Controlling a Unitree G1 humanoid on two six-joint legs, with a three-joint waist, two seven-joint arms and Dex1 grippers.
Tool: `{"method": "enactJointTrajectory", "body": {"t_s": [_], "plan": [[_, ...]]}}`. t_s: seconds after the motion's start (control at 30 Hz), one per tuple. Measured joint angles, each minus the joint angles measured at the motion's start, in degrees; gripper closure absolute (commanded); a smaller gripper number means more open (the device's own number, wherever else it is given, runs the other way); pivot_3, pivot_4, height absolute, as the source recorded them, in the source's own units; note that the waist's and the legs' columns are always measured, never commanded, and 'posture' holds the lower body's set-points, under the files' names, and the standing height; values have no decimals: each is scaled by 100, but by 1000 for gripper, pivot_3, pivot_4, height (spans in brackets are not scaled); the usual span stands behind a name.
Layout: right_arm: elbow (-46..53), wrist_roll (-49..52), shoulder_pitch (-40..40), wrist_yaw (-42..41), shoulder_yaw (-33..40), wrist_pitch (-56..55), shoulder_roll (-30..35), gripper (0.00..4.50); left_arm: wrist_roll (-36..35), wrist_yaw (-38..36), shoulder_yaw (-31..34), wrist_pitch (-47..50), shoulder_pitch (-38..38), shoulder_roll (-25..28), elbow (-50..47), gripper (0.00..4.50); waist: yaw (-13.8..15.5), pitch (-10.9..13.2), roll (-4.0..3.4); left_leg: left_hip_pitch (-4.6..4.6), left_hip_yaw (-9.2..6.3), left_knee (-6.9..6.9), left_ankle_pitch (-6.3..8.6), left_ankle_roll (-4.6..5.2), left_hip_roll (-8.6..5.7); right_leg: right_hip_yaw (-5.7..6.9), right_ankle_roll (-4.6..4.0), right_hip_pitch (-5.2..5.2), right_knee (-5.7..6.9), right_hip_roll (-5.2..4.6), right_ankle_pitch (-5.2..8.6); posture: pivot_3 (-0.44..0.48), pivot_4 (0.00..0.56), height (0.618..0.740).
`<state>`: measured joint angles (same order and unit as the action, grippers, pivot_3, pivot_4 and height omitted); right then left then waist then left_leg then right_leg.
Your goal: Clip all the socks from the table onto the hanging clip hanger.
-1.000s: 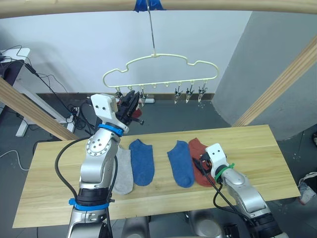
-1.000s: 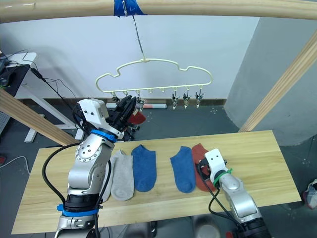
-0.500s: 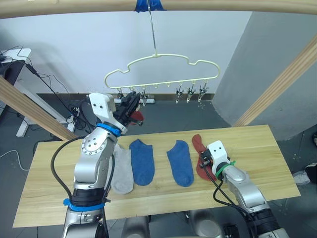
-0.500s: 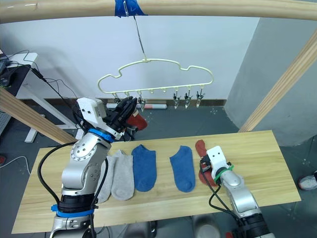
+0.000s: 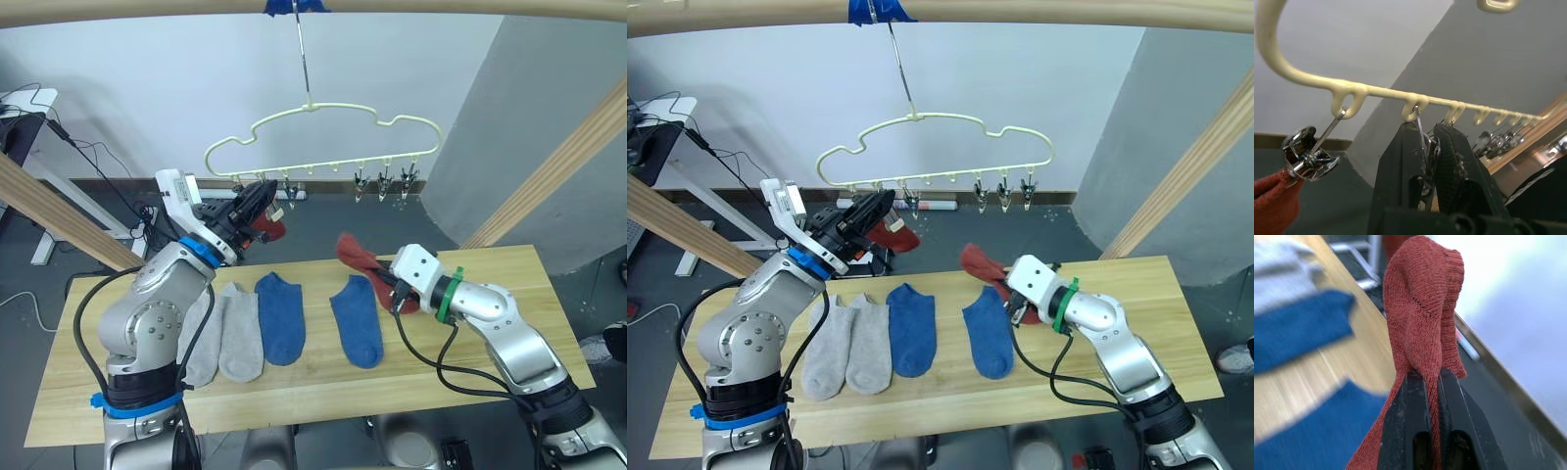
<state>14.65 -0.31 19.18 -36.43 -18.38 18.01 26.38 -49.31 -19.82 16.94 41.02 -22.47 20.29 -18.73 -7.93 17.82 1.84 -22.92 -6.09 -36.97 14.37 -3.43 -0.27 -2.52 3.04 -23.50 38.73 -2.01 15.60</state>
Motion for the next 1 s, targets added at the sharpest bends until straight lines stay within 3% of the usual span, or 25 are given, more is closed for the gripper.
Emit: {"method": "enactJointTrajectory", "body": {"t_s": [0.23,1.0], "plan": [[-314,-266,607,78,-469,-157,-771,4500,-388,286,5,276,-15,11,-122,4260,42,0,0,-3,-4,2,0,-1,-2,5,0,-3,-4,-8,0,-201,312,740],[-604,-521,833,178,-527,-522,-1293,4500,-584,318,-14,341,37,76,-146,4260,48,0,0,-2,-1,1,0,-1,-4,3,-1,-4,0,-9,0,-193,308,740]]}}
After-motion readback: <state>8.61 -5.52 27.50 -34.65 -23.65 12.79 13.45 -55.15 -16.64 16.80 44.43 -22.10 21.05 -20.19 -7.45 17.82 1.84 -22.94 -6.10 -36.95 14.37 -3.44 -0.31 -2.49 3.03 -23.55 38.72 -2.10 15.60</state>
